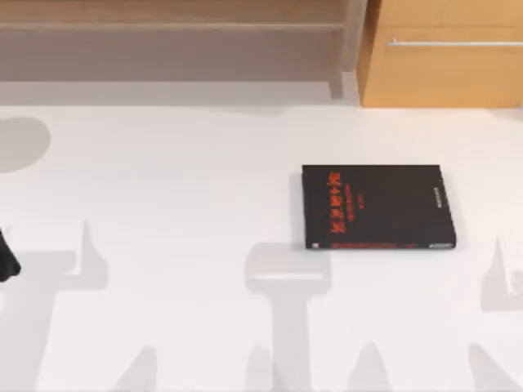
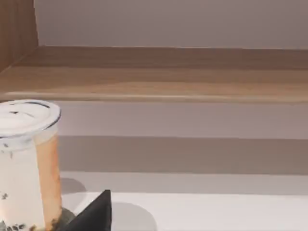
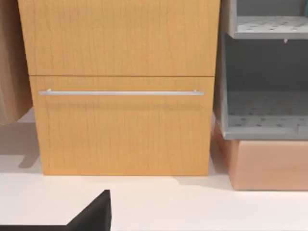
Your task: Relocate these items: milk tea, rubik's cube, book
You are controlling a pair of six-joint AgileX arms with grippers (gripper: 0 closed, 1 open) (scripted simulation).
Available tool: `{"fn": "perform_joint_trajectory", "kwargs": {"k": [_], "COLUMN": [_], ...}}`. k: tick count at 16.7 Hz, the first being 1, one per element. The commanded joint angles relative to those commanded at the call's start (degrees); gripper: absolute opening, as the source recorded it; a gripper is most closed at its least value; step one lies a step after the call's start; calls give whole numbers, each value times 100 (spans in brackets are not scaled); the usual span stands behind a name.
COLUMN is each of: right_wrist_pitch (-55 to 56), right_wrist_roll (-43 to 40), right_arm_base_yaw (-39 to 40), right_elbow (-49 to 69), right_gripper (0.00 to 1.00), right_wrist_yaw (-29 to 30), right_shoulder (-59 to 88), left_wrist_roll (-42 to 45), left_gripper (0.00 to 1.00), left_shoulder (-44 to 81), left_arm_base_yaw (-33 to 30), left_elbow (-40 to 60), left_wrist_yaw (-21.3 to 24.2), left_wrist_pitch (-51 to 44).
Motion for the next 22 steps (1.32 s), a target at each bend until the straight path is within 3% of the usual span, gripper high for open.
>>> {"fn": "perform_joint_trajectory", "kwargs": {"k": [4, 13, 17, 22], "right_wrist_pitch": [0, 55, 374, 1039], "right_wrist_roll": [0, -2, -6, -12], "right_arm_base_yaw": [0, -43, -306, -870], "right_elbow": [0, 139, 936, 2592], "right_gripper": [100, 100, 100, 100], "right_wrist_yaw": [0, -48, -302, -813], "right_shoulder": [0, 171, 1215, 3648], "left_wrist_roll": [48, 57, 57, 57], "left_gripper": [100, 100, 100, 100], "left_shoulder": [-918, -1018, -1018, -1018], "left_arm_base_yaw": [17, 19, 19, 19], "left_elbow": [-851, -941, -941, -941], "left_wrist_yaw": [-9, -11, -11, -11], "left_wrist_pitch": [25, 33, 33, 33]}}
